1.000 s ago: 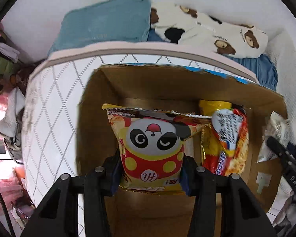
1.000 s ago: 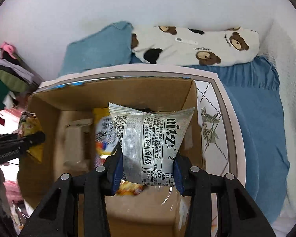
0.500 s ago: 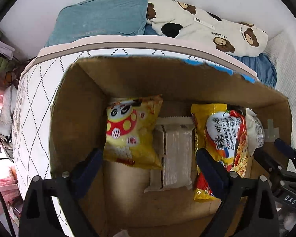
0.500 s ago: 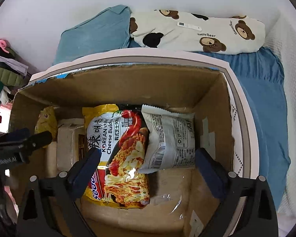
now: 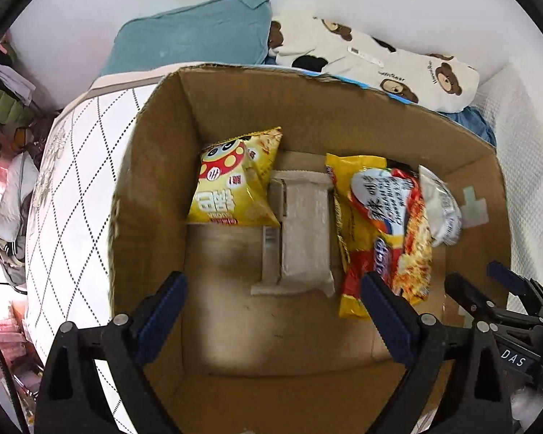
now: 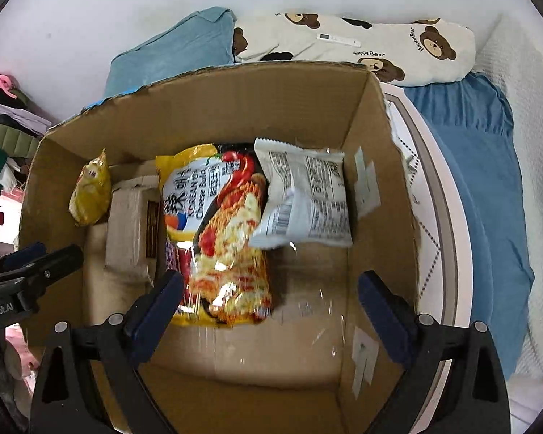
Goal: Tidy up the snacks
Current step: 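Carry both packets into the cardboard box and release them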
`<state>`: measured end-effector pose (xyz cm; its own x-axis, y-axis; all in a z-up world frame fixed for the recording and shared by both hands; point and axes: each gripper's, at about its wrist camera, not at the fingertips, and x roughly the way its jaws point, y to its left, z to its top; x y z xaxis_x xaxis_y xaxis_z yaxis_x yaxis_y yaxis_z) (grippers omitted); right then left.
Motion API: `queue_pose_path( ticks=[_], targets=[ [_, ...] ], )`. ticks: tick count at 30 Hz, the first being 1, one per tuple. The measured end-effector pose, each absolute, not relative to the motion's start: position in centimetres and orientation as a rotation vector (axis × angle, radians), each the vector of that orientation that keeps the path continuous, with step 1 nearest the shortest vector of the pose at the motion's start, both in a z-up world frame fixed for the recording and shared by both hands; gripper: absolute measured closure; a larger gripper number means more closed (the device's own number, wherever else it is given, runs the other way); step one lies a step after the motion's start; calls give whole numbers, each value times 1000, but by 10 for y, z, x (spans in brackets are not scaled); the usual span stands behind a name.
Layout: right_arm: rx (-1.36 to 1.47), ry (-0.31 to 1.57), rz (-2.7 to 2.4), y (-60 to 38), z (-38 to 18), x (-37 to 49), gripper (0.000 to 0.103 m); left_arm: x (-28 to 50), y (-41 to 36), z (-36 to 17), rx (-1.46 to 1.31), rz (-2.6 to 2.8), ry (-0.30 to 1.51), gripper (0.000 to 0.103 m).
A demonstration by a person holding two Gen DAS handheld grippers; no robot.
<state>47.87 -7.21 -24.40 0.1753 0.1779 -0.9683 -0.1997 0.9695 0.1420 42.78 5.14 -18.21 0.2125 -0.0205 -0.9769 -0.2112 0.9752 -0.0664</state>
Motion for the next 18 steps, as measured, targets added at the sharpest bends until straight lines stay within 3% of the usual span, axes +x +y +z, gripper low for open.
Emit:
queue_pose_path(
  ticks=[18],
  targets=[
    [-43,1176,295,-93,-182,389,4,339,22,-136,-157,157,1134,6]
  ],
)
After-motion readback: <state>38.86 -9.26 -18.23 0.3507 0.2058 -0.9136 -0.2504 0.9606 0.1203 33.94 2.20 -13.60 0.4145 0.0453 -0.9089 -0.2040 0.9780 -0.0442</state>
